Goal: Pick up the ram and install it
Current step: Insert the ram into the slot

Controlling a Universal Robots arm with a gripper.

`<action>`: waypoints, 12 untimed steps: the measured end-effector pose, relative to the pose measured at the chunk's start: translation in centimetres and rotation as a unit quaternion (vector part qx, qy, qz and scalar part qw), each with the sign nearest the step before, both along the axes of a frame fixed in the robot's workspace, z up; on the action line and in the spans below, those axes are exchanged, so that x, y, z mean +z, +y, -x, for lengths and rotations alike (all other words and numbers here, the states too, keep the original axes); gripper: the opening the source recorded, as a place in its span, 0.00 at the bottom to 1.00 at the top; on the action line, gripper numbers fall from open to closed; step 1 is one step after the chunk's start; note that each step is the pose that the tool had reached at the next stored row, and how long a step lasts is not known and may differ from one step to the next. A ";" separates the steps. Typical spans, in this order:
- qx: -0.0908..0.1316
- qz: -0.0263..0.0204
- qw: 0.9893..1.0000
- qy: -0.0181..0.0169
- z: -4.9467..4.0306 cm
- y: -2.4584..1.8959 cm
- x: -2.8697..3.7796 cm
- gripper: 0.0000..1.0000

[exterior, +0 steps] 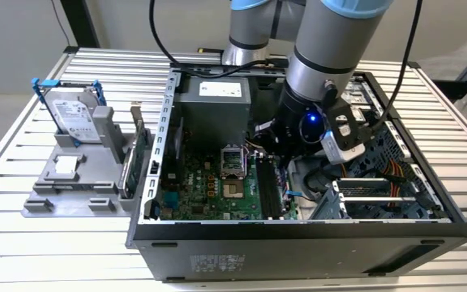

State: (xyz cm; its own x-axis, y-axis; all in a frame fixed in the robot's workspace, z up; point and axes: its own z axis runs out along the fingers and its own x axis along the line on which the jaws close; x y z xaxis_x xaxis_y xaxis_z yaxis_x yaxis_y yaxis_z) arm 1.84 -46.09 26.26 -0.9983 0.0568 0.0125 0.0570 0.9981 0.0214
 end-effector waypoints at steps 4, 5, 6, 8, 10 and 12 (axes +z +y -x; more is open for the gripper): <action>0.000 0.000 1.000 0.000 -0.11 -0.07 -0.28 0.00; 0.000 0.000 1.000 0.000 -0.11 -0.08 -0.41 0.00; 0.000 0.000 1.000 0.000 -0.11 -0.10 -0.56 0.00; 0.000 0.000 1.000 0.000 -0.12 -0.12 -0.86 0.00; 0.000 0.000 1.000 0.000 -0.14 -0.16 -1.09 0.00; 0.000 0.000 1.000 0.000 -0.14 -0.18 -1.35 0.00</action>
State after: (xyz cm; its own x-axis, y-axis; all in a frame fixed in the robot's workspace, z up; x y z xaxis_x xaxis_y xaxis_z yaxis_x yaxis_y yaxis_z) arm 1.98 -46.27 24.91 -0.9984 0.0560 0.0125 0.0563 0.9982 0.0212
